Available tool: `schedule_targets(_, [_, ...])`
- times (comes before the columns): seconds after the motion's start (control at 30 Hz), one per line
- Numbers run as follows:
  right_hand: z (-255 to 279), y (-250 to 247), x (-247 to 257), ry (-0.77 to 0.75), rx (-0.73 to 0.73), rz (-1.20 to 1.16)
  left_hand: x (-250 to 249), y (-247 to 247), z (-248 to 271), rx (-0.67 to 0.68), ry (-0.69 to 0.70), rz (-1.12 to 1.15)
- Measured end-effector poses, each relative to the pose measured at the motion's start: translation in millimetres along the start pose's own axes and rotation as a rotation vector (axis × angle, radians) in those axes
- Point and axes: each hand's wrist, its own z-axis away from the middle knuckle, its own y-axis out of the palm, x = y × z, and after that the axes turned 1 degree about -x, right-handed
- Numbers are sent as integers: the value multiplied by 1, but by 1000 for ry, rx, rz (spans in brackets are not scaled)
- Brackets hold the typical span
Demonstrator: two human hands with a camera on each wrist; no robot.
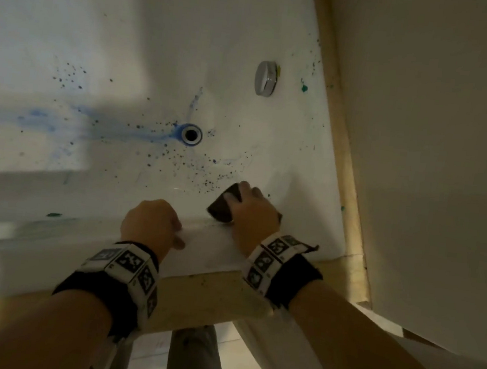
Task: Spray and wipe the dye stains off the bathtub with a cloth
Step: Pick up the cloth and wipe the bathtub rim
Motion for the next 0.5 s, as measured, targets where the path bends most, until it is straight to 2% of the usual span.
schedule_targets(0.03, [-4,-3,4,8,10,-83,0,-1,-1,-7,-3,4])
schedule_targets(0.07, [-9,-8,2,37,-51,-166,1,-1,-1,-14,-3,9])
schedule_targets(0.17, [-15,-31,-30,198,-397,-340,2,-2,-2,-6,13,35])
schedule_targets(0.2, [-14,-38,-47,290,-400,-329,3,-2,-2,-2,19,43])
schedule_targets(0.27, [-2,-44,-66,477,-197,-195,5,-1,0,-3,23,60])
schedule_targets(0.3, [6,-41,-66,507,-103,-137,6,-1,-1,-7,25,69])
schedule_targets(0.4, [21,-22,-33,400,-13,-54,8,0,-2,-5,41,64])
schedule_targets(0.5, [14,-13,16,262,53,-81,8,-1,1,-6,67,45])
